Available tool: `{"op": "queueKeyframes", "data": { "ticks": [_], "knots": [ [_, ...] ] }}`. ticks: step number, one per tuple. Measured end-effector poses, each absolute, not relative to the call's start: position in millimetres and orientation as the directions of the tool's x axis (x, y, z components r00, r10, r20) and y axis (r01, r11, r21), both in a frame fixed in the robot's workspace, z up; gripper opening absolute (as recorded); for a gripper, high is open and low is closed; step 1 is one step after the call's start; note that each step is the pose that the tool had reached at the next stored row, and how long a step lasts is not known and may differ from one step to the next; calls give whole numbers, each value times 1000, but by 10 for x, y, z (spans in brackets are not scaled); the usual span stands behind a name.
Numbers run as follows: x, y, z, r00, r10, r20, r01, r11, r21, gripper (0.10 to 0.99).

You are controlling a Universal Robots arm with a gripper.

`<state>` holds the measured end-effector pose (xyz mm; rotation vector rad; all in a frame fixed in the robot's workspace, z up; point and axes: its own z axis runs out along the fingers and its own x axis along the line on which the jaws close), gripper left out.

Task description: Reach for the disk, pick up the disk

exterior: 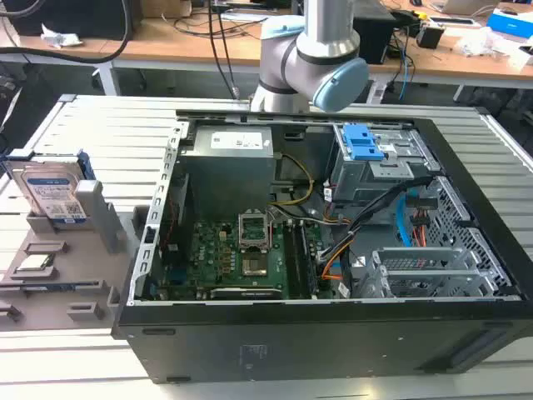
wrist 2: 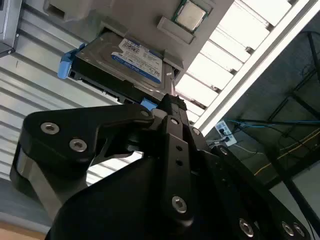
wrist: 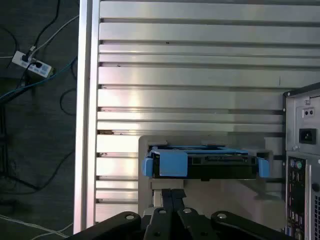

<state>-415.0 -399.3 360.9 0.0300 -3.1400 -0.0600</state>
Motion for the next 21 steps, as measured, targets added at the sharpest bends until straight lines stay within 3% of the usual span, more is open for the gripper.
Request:
{"op": "queueKeyframes", "data": {
  "ticks": [15,21],
  "knots": [
    [-4150,-3984,3609,-951,-311,1,-310,950,38,106],
    [-4150,-3984,3609,-833,-553,0,-553,833,38,106]
  ]
}}
